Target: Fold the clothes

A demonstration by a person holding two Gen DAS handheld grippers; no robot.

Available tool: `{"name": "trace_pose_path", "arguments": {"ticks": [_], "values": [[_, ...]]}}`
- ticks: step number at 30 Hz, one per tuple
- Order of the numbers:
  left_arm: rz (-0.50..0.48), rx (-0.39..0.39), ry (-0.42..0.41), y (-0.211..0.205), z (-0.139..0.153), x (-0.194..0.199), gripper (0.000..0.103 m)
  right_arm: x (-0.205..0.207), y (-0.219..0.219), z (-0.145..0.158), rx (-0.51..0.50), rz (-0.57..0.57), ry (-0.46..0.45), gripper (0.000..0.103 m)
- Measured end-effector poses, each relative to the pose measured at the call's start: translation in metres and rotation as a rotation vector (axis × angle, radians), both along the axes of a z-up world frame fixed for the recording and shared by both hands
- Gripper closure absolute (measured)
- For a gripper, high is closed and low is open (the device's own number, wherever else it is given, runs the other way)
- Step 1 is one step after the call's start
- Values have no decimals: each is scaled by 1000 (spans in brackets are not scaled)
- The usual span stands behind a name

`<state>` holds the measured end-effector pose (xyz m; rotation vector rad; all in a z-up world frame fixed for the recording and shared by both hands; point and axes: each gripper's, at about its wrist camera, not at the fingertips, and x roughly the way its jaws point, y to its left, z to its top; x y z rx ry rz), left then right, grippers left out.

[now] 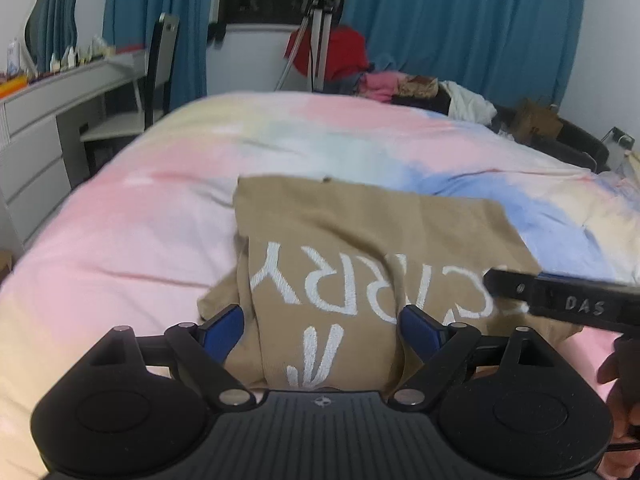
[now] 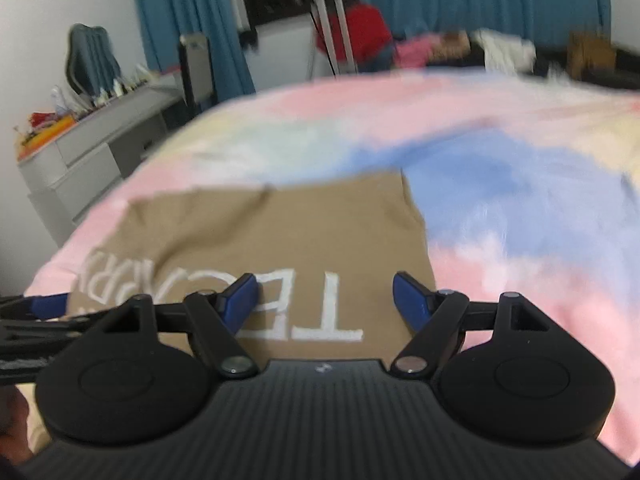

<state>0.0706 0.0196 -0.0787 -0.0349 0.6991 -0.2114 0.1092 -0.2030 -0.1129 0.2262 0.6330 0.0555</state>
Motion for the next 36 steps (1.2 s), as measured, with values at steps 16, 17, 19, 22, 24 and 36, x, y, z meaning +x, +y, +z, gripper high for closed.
{"name": "trace_pose_path", "arguments": {"ticks": [16,17,19,22,24,36], "values": [[17,-289,28,24,11,-27,15,4,-10,-5,81,-22,52,27],[37,-344,51,30,9,-28,15,4,-10,-5,84,-24,56,27],[75,-426,71,40,9,-30,16,5,-11,-5,89,-27,61,27],[96,-502,39,49,15,-36,16,5,-10,-5,87,-31,64,27],[75,-541,-13,50,23,-41,15,6,-11,-5,91,-34,66,27],[73,-689,240,33,-34,-16,12,10,-12,-3,101,-62,79,27]]}}
